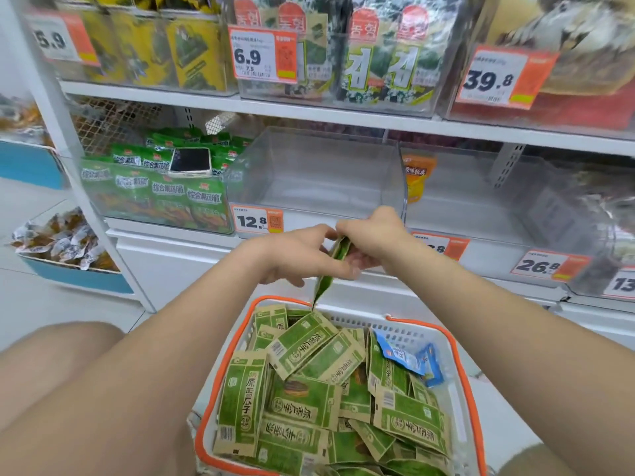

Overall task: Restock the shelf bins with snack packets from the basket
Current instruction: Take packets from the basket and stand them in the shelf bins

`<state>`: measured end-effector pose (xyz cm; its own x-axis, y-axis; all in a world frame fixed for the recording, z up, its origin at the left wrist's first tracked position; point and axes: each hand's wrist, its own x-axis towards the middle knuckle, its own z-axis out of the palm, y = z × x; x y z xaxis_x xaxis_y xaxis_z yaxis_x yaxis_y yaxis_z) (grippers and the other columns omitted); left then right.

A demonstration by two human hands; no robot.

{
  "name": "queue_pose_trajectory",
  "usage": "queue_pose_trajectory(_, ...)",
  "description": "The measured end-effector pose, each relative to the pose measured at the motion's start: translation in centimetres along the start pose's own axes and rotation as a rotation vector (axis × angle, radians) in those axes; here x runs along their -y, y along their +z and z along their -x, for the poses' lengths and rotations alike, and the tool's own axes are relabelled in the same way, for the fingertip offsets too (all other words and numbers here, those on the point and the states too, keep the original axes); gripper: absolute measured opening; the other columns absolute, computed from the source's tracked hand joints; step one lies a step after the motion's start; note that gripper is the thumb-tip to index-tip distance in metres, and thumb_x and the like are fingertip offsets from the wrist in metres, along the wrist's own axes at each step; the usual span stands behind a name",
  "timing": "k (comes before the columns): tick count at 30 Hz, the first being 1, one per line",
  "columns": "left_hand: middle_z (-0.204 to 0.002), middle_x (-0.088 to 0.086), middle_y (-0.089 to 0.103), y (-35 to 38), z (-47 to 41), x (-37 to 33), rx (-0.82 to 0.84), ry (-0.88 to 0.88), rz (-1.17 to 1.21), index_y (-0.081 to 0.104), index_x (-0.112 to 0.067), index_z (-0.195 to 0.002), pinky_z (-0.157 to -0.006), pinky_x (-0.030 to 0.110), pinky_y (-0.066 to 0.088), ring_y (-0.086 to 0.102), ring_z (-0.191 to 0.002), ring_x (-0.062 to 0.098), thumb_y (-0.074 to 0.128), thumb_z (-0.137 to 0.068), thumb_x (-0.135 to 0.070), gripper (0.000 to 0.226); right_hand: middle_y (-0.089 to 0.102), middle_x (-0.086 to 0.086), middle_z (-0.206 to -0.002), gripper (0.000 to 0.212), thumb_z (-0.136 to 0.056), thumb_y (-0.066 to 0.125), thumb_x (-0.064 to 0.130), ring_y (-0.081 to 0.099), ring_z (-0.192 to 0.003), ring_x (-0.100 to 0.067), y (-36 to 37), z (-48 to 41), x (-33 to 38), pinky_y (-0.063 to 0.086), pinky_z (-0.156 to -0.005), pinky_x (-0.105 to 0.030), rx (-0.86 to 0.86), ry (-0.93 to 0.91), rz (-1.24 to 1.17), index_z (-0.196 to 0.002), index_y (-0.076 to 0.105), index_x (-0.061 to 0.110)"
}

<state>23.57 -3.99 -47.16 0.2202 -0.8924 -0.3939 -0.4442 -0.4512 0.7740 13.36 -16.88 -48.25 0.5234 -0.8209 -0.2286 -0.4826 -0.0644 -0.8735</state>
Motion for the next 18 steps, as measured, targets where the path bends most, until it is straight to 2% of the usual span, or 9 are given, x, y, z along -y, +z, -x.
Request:
queue_pose_trajectory(4, -0.121, -0.006, 0.06, 0.2, 0.0, -0.7, -0.271, 0.181, 0.065, 0.048, -0.034, -0.144, -0.088, 0.039, 0.062, 0.068, -0.105, 0.014, 0.08, -0.091, -0.032, 0.062, 0.073, -0.017, -0.065, 0.033, -0.08, 0.074, 0.02, 0.068, -0.049, -0.027, -1.1, 0.4, 2.3, 0.056, -0.052, -0.029, -0.031, -0.043, -0.19, -0.1, 0.069, -0.007)
queue_pose_trajectory(6, -0.119, 0.002, 0.065, -0.4, 0.1, -1.1, -0.319, 0.228, 0.087, 0.054, -0.031, -0.136, -0.088, 0.039, 0.061, 0.069, -0.104, 0.017, 0.073, -0.095, -0.021, 0.046, 0.075, -0.019, -0.072, 0.037, -0.085, 0.08, 0.027, 0.073, -0.059, -0.028, -1.8, 0.9, 2.8, 0.057, -0.054, -0.029, 0.014, -0.103, -0.29, -0.097, 0.07, -0.006)
queue_pose_trajectory(8, -0.113, 0.017, 0.071, -0.9, 0.4, -1.7, -0.301, 0.254, 0.134, 0.062, -0.026, -0.119, -0.085, 0.041, 0.06, 0.072, -0.102, 0.024, 0.061, -0.098, -0.003, 0.031, 0.077, -0.02, -0.084, 0.047, -0.088, 0.082, 0.041, 0.078, -0.07, -0.029, -2.4, 1.2, 2.8, 0.059, -0.058, -0.031, 0.094, -0.159, -0.34, -0.101, 0.071, -0.003)
queue_pose_trajectory(9, -0.113, 0.02, 0.072, -1.1, 0.5, -1.9, -0.294, 0.249, 0.178, 0.063, -0.026, -0.114, -0.084, 0.044, 0.06, 0.073, -0.103, 0.028, 0.056, -0.099, 0.003, 0.033, 0.077, -0.021, -0.091, 0.048, -0.089, 0.08, 0.043, 0.078, -0.073, -0.029, -2.7, 1.1, 2.7, 0.06, -0.059, -0.031, 0.113, -0.184, -0.325, -0.104, 0.071, -0.002)
queue_pose_trajectory(12, -0.116, 0.018, 0.075, -1.6, 0.8, -2.6, -0.348, 0.177, 0.378, 0.064, -0.021, -0.116, -0.089, 0.053, 0.059, 0.072, -0.097, 0.032, 0.047, -0.098, 0.008, 0.039, 0.075, -0.018, -0.101, 0.037, -0.09, 0.082, 0.03, 0.076, -0.065, -0.024, -3.3, 0.2, 2.7, 0.058, -0.054, -0.03, 0.048, -0.203, -0.206, -0.113, 0.066, 0.005)
queue_pose_trajectory(15, -0.111, 0.015, 0.076, -2.0, 0.6, -2.9, -0.42, 0.191, 0.633, 0.065, -0.018, -0.112, -0.093, 0.055, 0.058, 0.072, -0.101, 0.033, 0.037, -0.103, 0.006, 0.038, 0.074, -0.009, -0.103, 0.034, -0.096, 0.074, 0.034, 0.068, -0.06, -0.016, -3.2, -0.3, 3.4, 0.053, -0.051, -0.028, 0.06, -0.203, -0.096, -0.121, 0.063, 0.014)
queue_pose_trajectory(18, -0.118, 0.02, 0.074, -2.4, -0.9, -2.2, -0.54, 0.188, 0.727, 0.063, -0.008, -0.125, -0.1, 0.058, 0.056, 0.071, -0.112, 0.038, 0.033, -0.115, -0.019, 0.034, 0.074, -0.009, -0.095, 0.024, -0.104, 0.061, 0.034, 0.058, -0.063, -0.014, -2.1, -0.4, 3.2, 0.047, -0.051, -0.029, 0.067, -0.329, -0.044, -0.11, 0.073, 0.014)
